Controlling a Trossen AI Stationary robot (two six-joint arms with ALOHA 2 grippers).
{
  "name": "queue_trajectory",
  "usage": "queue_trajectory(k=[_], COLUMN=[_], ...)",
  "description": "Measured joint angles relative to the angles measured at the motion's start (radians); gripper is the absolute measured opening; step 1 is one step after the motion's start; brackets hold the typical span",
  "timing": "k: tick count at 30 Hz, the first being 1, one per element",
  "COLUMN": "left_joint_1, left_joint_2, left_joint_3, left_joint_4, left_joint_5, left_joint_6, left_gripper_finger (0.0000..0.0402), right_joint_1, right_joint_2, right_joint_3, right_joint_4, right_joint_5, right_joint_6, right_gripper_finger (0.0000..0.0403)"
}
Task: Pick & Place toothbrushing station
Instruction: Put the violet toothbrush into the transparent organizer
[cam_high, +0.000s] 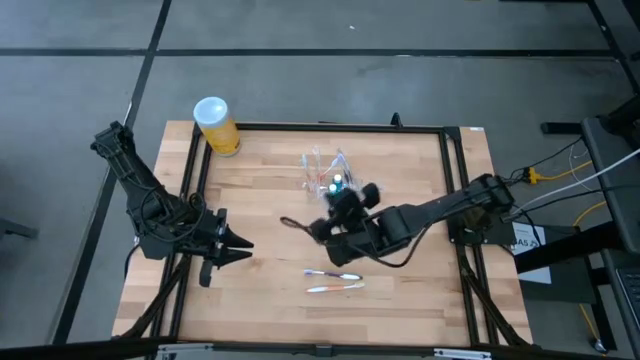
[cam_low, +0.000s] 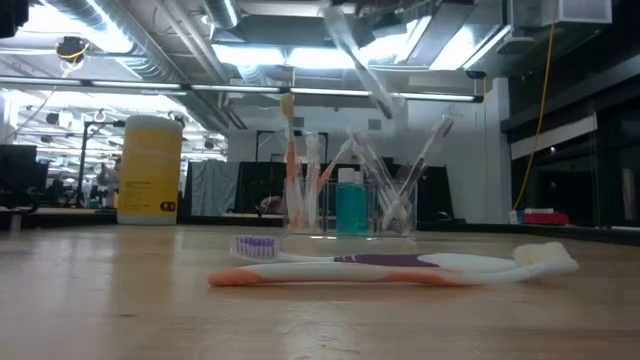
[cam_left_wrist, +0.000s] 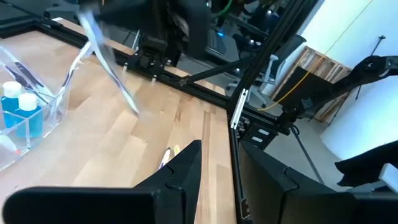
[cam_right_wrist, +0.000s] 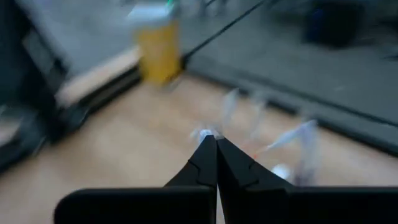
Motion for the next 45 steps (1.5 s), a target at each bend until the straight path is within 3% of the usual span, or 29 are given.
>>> queue_trajectory(k=[4, 11, 22, 37, 45], left_joint_1=[0.0, 0.0, 0.0, 0.002, 0.002], left_joint_2=[0.0, 0.0, 0.0, 0.0, 0.0], left_joint_3=[0.0, 0.0, 0.0, 0.0, 0.0], left_joint_4=[0.0, 0.0, 0.0, -0.009, -0.011], left_joint_5=[0.0, 0.003, 0.007, 0.008, 0.036], left_joint_6=[-0.001, -0.016, -0.027, -0.027, -0.03], left_gripper_finger=[0.0102, 0.0102, 0.0102, 0.0102, 0.0102], right_joint_1=[-0.014, -0.075, -0.191, -0.265, -0.267], right_joint_2=[-0.004, 0.005, 0.007, 0.018, 0.013], right_joint_3=[0.0, -0.02, -0.068, -0.075, -0.218], right_joint_4=[-0.124, -0.312, -0.339, -0.338, -0.212], right_joint_5=[0.193, 0.255, 0.272, 0.287, 0.242], right_joint_6=[0.215, 0.481, 0.516, 0.508, 0.604], right_gripper_finger=[0.0001, 0.0, 0.0, 0.0, 0.0])
